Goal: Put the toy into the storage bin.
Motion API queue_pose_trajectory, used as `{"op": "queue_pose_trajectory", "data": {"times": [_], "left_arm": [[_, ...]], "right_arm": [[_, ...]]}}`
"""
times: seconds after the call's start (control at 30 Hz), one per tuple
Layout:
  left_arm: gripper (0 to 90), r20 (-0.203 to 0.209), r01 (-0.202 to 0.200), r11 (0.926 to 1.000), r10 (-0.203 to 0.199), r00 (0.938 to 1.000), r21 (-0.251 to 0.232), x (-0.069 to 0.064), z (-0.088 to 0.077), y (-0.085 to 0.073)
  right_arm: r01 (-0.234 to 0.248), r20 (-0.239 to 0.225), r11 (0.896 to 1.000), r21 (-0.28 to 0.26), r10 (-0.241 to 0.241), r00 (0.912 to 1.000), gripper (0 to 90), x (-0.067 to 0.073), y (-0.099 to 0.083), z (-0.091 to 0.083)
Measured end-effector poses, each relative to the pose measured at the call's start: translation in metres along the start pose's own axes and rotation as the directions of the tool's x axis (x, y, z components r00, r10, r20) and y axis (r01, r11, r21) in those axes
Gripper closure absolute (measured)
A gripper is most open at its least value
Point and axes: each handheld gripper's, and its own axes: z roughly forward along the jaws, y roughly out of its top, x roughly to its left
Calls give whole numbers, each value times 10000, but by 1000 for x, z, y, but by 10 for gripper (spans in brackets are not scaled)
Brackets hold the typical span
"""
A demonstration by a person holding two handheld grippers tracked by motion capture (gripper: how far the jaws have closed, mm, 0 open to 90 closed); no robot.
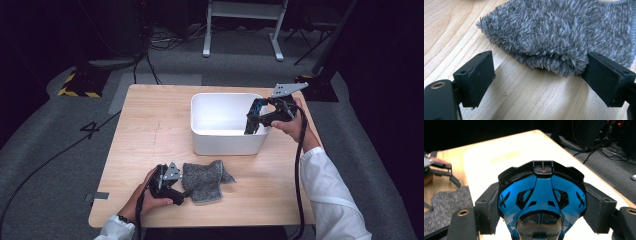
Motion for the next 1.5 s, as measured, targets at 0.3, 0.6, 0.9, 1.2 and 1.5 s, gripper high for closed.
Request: {"op": "queue_pose_trajectory", "data": {"times": [0.3, 0.6, 0.9, 1.2, 1.5], "left_arm": [[123, 8, -1, 10000, 1, 10000, 0, 0, 0, 0], [123, 14, -14, 10000, 13, 10000, 7, 0, 0, 0], [123, 2, -3, 10000, 3, 10000, 6, 0, 0, 0], [123, 3, -3, 10000, 3, 10000, 6, 0, 0, 0], [123, 3, -2, 10000, 2, 10000, 5, 0, 0, 0]], "right_arm": [[239, -344, 9964, 811, -212, 9992, 263, 4, -6, 7], [423, -439, 9830, 1785, -350, 9984, 262, 8, -5, 21], [708, -644, 9603, 2699, -553, 9964, 260, 12, 0, 33], [637, -588, 9352, 3483, -461, 9972, 259, 8, -2, 39], [592, -585, 9148, 3995, -390, 9975, 259, 5, -4, 43]]}}
